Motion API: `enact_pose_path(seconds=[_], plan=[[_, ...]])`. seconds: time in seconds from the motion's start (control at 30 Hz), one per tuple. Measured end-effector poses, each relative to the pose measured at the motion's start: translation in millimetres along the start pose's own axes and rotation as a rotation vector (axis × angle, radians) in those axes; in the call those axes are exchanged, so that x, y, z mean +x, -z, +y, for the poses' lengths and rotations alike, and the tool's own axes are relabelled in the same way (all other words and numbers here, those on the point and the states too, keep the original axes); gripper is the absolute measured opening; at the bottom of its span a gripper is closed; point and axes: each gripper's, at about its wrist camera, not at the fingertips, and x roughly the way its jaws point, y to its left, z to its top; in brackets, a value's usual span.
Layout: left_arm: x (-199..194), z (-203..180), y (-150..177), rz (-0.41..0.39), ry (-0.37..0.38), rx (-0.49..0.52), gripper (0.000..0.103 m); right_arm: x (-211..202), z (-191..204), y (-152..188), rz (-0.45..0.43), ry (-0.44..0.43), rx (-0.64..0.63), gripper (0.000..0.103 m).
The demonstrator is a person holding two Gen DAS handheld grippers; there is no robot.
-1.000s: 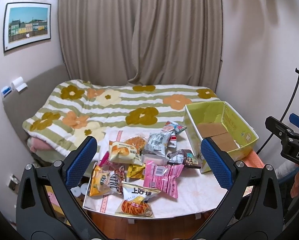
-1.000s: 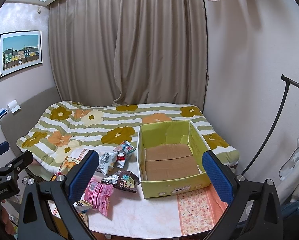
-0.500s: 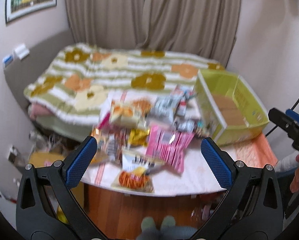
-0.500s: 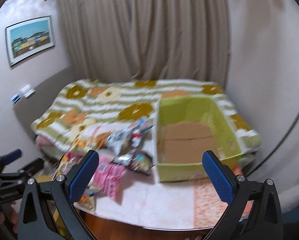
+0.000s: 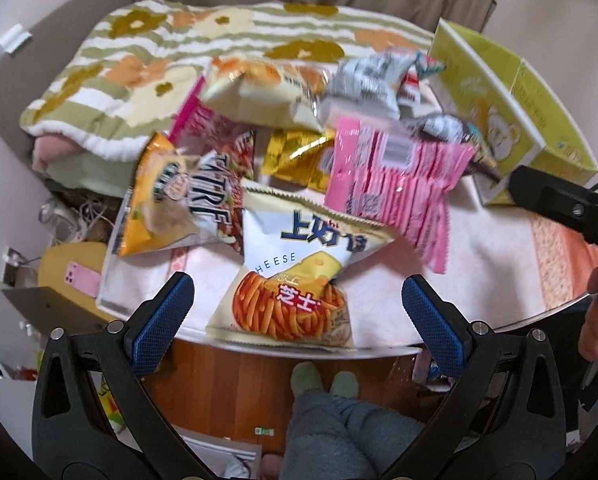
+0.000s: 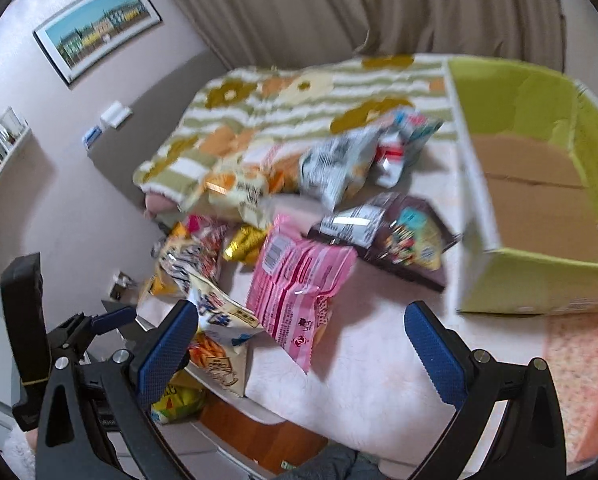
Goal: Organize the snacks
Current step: 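Grasp the white-yellow cheese snack bag with left tool while right tool grasps pink wafer pack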
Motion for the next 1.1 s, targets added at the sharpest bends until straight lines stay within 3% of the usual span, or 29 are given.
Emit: enact_pose_path(seconds=[0.23,0.67,0.87,1.03,1.1], plan=[[37,2,1,0.054,0.007,0.049,0.101,56,-7,0,0.072,-0.047,0.020,0.103],[65,6,1,0.093,0.059,0.088,0.071,88,-10,-7,0.100,-0.064,0.036,0.102],[64,10,5,0.103,0.084,0.100,0.056,95,-11,-8,0.117,-0.076,0.052,0.093],[53,15,10,0.102,0.095,0.104,0.052,94,-9,-10,0.108,-0.066,0.057,0.090],[47,13,11,0.089,0.086,0.113,0.051,93,-9,-12,0.107,-0.063,0.064,0.083]])
